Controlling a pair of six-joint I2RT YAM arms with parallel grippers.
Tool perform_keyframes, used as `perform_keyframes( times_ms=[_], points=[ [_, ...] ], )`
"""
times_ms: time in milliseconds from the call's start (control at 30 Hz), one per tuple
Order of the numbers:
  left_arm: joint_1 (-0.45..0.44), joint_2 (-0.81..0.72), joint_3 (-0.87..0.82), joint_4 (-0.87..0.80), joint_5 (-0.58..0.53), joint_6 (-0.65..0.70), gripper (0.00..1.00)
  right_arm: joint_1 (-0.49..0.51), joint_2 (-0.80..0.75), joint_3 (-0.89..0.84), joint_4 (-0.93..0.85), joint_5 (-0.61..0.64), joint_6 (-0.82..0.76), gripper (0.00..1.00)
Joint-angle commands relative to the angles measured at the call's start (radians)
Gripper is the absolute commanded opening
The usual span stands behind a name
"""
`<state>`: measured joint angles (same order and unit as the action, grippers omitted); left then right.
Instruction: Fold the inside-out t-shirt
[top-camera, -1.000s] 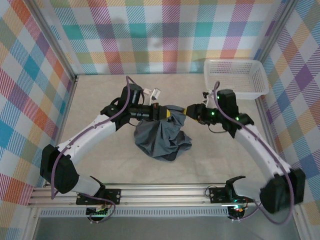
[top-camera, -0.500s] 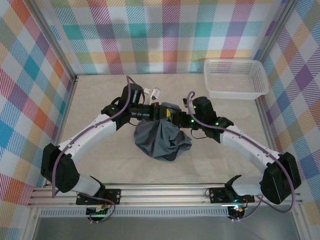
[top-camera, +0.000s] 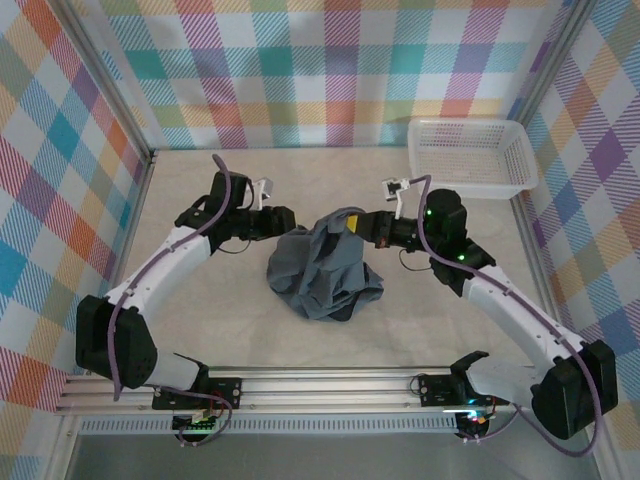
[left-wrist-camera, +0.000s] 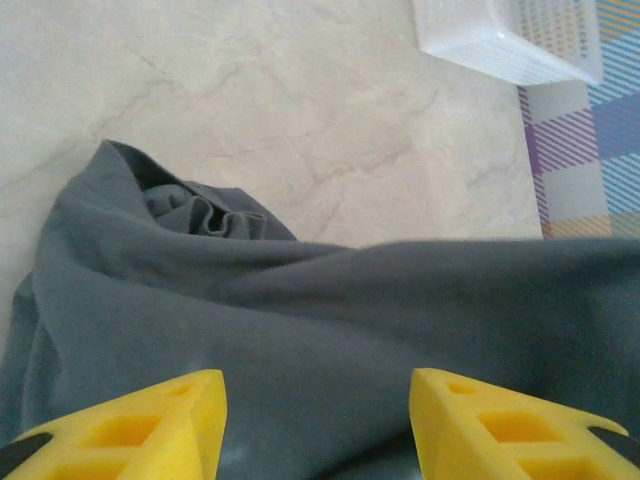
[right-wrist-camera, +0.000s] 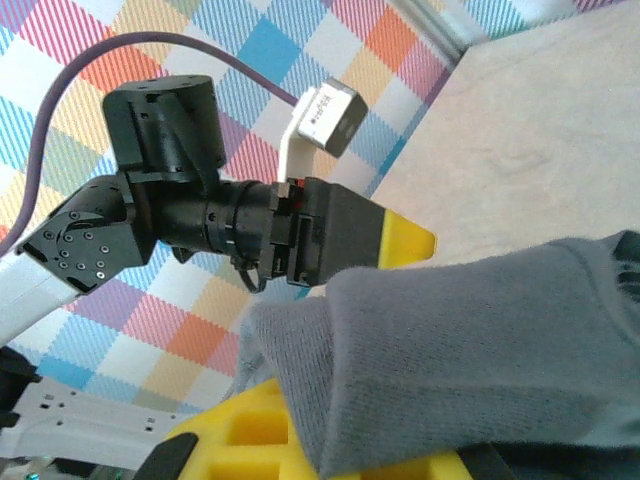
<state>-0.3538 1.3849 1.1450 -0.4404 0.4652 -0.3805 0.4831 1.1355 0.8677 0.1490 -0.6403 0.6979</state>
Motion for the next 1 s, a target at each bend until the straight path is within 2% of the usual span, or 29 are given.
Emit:
perform_keyframes(
  times_ms=[0, 100, 133, 233, 333, 433, 533, 600, 633, 667, 700, 767, 867, 967],
  points=[
    [-0.036, -0.19, -0.033, 0.064, -0.033, 0.081, 0.56, -0.007, 0.03, 0.055, -0.02, -0.067, 0.017, 0.0],
    [-0.227, -0.282, -0.052, 0.088, -0.171, 0.185, 0.54, -0.011, 0.053, 0.084, -0.078, -0.038, -0.003, 0.0],
    [-0.266, -0.27, -0.038, 0.086, -0.184, 0.162, 0.5, -0.011, 0.058, 0.089, -0.089, -0.031, -0.006, 0.0],
    [-0.282, -0.197, -0.03, 0.187, -0.088, -0.019, 0.44, -0.011, 0.072, 0.099, -0.099, -0.018, -0.003, 0.0],
    [-0.294, -0.148, -0.057, 0.304, -0.081, -0.138, 0.45, -0.011, 0.075, 0.103, -0.1, -0.011, 0.008, 0.0],
    [-0.294, -0.103, -0.063, 0.396, -0.024, -0.186, 0.57, -0.011, 0.075, 0.108, -0.109, -0.013, 0.011, 0.0],
    [-0.294, -0.07, -0.059, 0.459, 0.012, -0.217, 0.61, -0.011, 0.076, 0.109, -0.115, -0.022, 0.011, 0.0],
    [-0.293, -0.063, -0.056, 0.459, 0.001, -0.221, 0.49, -0.011, 0.081, 0.11, -0.112, -0.027, 0.013, 0.0],
    [-0.294, -0.066, -0.056, 0.462, -0.008, -0.227, 0.36, -0.011, 0.082, 0.108, -0.115, -0.024, 0.013, 0.0],
    [-0.292, -0.074, -0.055, 0.465, -0.015, -0.238, 0.18, -0.011, 0.083, 0.107, -0.126, -0.011, 0.012, 0.0],
    [-0.289, -0.082, -0.05, 0.464, -0.017, -0.253, 0.04, -0.011, 0.085, 0.106, -0.148, 0.01, 0.003, 0.0],
    [-0.281, -0.11, -0.007, 0.408, -0.019, -0.307, 0.0, -0.016, 0.107, 0.11, -0.246, 0.061, -0.067, 0.01],
    [-0.248, -0.114, 0.106, 0.217, 0.013, -0.409, 0.0, -0.065, 0.199, 0.078, -0.307, 0.042, -0.232, 0.14],
    [-0.231, -0.07, 0.195, 0.052, 0.12, -0.508, 0.0, -0.107, 0.325, 0.193, -0.478, -0.011, -0.391, 0.11]
  ],
)
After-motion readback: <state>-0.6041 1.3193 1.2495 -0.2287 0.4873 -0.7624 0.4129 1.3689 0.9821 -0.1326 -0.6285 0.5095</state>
